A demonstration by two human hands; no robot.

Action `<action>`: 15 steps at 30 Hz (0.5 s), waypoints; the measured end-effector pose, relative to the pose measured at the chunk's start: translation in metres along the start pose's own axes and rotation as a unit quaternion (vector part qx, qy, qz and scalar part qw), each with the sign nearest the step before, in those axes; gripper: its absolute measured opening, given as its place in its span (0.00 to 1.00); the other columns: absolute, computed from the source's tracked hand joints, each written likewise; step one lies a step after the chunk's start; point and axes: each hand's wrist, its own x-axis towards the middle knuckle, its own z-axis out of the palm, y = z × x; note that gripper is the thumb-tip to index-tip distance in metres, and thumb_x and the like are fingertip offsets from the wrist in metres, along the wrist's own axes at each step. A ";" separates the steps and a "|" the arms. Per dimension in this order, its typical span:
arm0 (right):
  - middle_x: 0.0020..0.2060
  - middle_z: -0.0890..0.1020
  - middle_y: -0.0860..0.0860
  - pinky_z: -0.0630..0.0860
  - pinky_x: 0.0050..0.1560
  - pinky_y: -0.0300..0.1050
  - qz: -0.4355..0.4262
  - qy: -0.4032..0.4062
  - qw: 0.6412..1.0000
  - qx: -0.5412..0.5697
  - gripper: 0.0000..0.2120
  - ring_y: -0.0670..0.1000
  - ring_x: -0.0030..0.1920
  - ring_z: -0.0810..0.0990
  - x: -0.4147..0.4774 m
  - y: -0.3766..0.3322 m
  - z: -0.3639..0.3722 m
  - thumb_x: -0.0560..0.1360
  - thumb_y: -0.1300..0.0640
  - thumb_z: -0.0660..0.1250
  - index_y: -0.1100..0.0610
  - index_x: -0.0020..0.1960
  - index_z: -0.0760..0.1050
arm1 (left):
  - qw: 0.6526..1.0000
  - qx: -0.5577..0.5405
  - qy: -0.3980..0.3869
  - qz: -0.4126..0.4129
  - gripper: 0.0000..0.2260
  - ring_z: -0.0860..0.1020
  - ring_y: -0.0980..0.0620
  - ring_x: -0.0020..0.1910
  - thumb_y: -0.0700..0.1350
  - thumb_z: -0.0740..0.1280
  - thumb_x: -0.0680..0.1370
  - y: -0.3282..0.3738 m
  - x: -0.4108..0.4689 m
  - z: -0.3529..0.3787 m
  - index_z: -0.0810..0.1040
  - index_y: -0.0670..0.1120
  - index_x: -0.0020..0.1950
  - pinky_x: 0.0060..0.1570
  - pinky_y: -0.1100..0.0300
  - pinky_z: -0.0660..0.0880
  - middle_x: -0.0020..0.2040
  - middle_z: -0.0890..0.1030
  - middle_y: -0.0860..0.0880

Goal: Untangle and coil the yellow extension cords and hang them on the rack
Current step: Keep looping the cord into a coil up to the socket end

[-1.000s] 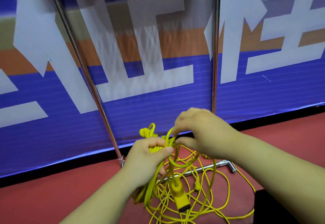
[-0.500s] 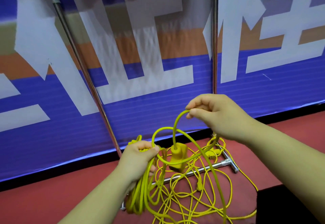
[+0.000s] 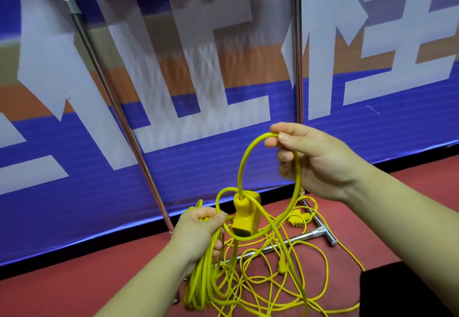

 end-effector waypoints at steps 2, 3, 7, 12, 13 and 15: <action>0.42 0.85 0.52 0.70 0.38 0.39 0.011 -0.017 1.000 0.020 0.08 0.44 0.30 0.75 0.000 0.000 0.000 0.72 0.59 0.66 0.52 0.46 0.84 | 1.000 0.007 -0.005 0.005 0.08 0.74 0.46 0.26 0.45 0.72 0.78 0.001 -0.001 0.002 0.82 0.40 0.49 0.27 0.57 0.73 0.37 0.79 0.39; 0.42 0.84 0.52 0.69 0.37 0.39 0.017 -0.026 0.999 0.023 0.08 0.44 0.30 0.74 -0.001 0.000 0.001 0.72 0.60 0.66 0.53 0.47 0.83 | 1.000 0.010 -0.010 0.007 0.07 0.74 0.46 0.26 0.45 0.72 0.78 0.001 -0.001 0.004 0.82 0.40 0.49 0.27 0.57 0.73 0.36 0.79 0.39; 0.41 0.83 0.51 0.59 0.34 0.39 0.025 -0.058 0.998 0.010 0.09 0.42 0.24 0.64 -0.002 -0.001 0.001 0.74 0.61 0.64 0.54 0.48 0.83 | 0.999 0.029 -0.020 0.014 0.07 0.74 0.47 0.25 0.45 0.72 0.78 -0.001 -0.004 0.008 0.81 0.42 0.48 0.28 0.57 0.73 0.35 0.80 0.41; 0.41 0.83 0.51 0.55 0.34 0.41 0.015 -0.072 0.997 0.017 0.10 0.42 0.23 0.60 -0.002 -0.001 0.002 0.74 0.60 0.64 0.54 0.48 0.84 | 0.991 0.105 -0.076 0.030 0.06 0.73 0.49 0.21 0.44 0.72 0.78 -0.002 -0.010 0.014 0.81 0.42 0.47 0.25 0.60 0.72 0.25 0.75 0.44; 0.41 0.83 0.51 0.55 0.34 0.41 0.015 -0.073 0.997 0.016 0.10 0.42 0.23 0.60 -0.003 0.000 0.002 0.74 0.60 0.64 0.53 0.48 0.84 | 0.988 0.121 -0.088 0.032 0.05 0.73 0.49 0.21 0.44 0.72 0.78 -0.003 -0.010 0.015 0.81 0.42 0.47 0.25 0.60 0.72 0.25 0.75 0.43; 0.41 0.83 0.51 0.57 0.35 0.40 0.014 -0.071 0.997 0.010 0.10 0.42 0.23 0.62 -0.003 0.001 0.001 0.74 0.60 0.64 0.53 0.47 0.84 | 0.983 0.145 -0.108 0.041 0.05 0.73 0.49 0.21 0.43 0.72 0.78 -0.004 -0.011 0.017 0.81 0.42 0.49 0.25 0.60 0.72 0.26 0.75 0.42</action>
